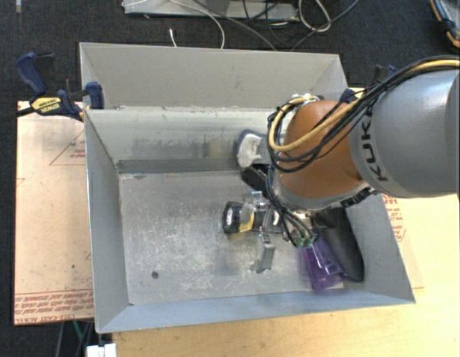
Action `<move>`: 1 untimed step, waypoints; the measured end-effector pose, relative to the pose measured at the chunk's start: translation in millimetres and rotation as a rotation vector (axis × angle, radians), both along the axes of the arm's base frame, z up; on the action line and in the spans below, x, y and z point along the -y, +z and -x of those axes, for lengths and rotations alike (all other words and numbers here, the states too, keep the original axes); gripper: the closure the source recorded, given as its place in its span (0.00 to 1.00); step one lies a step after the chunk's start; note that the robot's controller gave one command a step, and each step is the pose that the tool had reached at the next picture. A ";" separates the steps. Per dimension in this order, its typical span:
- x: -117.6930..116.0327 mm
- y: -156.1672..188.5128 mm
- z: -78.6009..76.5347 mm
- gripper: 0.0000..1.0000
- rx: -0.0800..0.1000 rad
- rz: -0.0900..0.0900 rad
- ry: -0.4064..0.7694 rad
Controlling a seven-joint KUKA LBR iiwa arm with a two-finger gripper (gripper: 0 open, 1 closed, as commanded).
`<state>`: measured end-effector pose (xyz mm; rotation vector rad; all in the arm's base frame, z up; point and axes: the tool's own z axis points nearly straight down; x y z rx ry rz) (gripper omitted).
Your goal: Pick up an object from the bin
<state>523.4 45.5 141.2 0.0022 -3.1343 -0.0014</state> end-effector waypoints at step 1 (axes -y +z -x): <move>0.3 3.6 -1.9 0.00 0.007 0.000 -0.002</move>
Offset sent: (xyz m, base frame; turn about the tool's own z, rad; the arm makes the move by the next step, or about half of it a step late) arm 0.0535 -0.0669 -0.0712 0.0935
